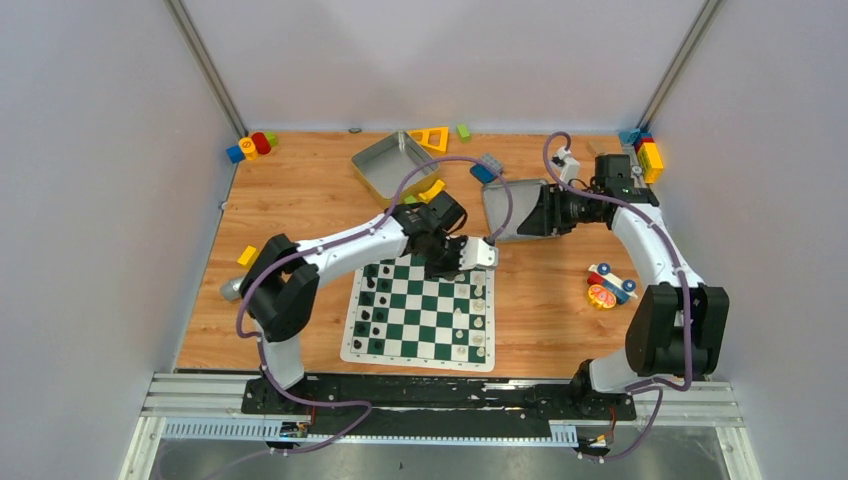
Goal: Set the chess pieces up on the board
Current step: Place the chess piece on the chessboard.
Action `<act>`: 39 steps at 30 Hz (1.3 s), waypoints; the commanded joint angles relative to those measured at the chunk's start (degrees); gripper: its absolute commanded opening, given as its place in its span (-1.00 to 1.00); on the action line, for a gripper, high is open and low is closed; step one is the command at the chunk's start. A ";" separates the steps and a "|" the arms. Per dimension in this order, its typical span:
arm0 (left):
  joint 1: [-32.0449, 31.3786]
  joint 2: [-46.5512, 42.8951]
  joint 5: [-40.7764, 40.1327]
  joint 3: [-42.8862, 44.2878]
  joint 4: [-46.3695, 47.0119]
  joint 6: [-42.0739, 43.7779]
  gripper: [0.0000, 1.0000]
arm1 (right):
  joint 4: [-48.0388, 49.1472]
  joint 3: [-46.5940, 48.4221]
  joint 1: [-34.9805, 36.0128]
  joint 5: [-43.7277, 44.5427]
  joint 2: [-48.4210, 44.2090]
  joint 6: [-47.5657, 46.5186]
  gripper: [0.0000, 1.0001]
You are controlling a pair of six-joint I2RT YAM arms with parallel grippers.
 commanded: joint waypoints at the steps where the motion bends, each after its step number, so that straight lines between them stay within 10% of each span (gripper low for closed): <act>1: -3.08 4.92 -3.74 6.21 -6.52 -3.19 -1.00 | 3.02 -0.26 -2.79 -2.42 -4.07 -2.12 -0.07; 39: -11.01 21.98 -11.97 23.12 -20.57 -6.30 -0.86 | 2.49 -1.20 -3.91 -6.36 -3.91 -2.57 -0.10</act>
